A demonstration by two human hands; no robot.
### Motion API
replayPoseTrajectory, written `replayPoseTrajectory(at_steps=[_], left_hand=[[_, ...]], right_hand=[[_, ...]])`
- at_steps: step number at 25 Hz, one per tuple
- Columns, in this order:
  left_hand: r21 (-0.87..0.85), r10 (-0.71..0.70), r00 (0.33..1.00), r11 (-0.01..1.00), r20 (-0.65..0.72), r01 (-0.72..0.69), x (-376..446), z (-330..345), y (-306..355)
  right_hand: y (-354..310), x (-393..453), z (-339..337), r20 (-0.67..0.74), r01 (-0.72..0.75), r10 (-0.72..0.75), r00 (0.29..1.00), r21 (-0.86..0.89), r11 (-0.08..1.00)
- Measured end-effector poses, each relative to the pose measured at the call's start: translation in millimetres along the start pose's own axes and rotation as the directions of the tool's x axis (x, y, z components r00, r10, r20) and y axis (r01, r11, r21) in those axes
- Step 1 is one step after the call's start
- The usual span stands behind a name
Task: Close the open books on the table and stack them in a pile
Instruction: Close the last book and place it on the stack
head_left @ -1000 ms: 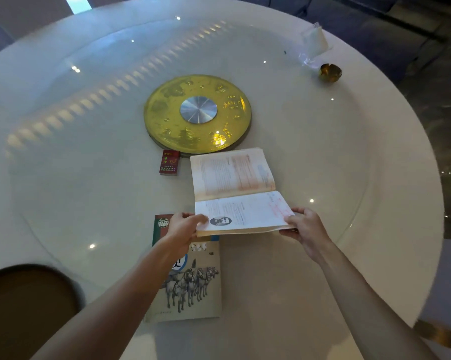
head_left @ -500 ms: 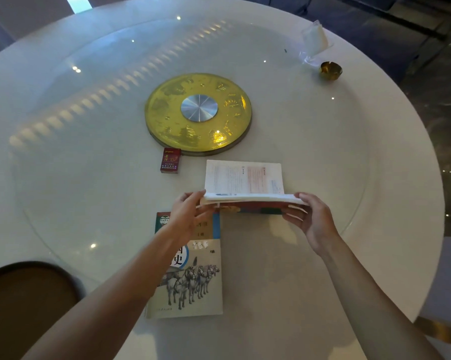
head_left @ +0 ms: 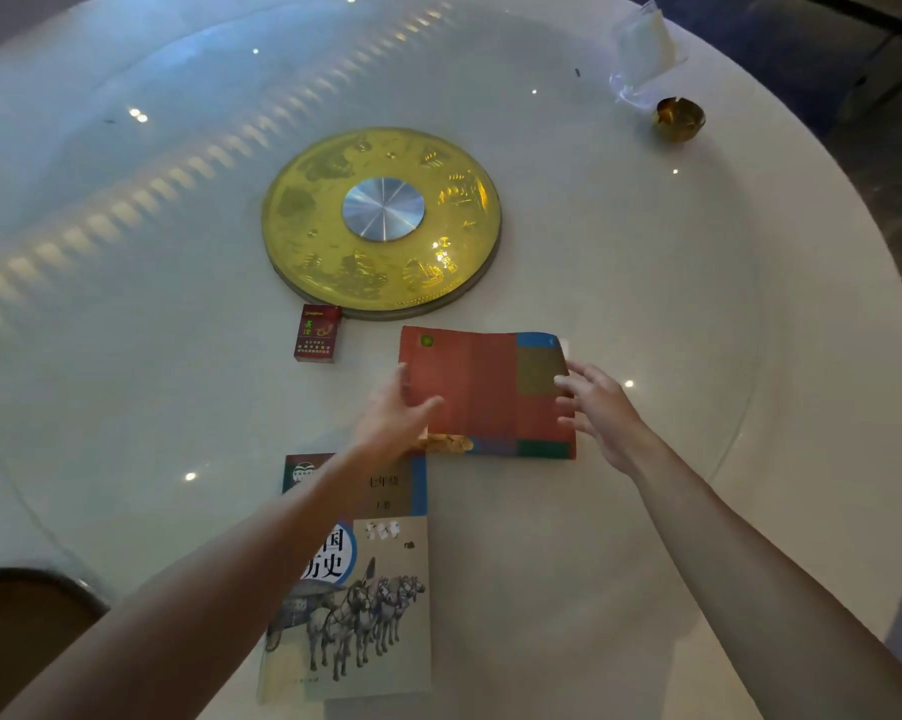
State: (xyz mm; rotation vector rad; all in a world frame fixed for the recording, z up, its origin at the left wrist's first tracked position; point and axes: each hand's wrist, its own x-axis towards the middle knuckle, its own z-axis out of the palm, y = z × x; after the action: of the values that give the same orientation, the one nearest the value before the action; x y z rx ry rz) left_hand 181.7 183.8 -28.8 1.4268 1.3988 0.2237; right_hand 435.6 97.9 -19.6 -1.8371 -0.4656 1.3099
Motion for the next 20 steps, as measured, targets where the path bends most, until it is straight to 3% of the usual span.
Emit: replayPoseTrajectory(at_steps=[3, 6, 12, 16, 20], left_hand=[[0.388, 0.211, 0.975, 0.895, 0.064, -0.219, 5.7, 23.9, -6.9], [0.607, 0.253, 0.951, 0.733, 0.177, -0.308, 12.6, 49.7, -10.0], [0.784, 0.261, 0.934, 0.515, 0.242, -0.347, 14.9, 70.4, -11.1], [0.729, 0.270, 0.918, 0.558, 0.291, -0.396, 8.5, 67.0, -5.3], [0.517, 0.503, 0.848, 0.688, 0.166, -0.509, -6.5, 54.4, -0.3]], right_hand=[[12.4, 9.6, 3.0, -0.181, -0.012, 0.001, 0.984, -0.057, 0.998], [33.7, 15.3, 1.4, -0.325, -0.117, 0.104, 0.940, -0.020, 0.993], [38.8, 13.6, -5.3, -0.157, -0.201, 0.205, 0.966, 0.042, 0.979], [34.9, 1.7, -15.5, -0.086, -0.189, 0.194, 0.977, 0.064, 0.980], [10.3, -16.4, -13.7, -0.024, -0.053, 0.060, 0.998, 0.227, 0.973]])
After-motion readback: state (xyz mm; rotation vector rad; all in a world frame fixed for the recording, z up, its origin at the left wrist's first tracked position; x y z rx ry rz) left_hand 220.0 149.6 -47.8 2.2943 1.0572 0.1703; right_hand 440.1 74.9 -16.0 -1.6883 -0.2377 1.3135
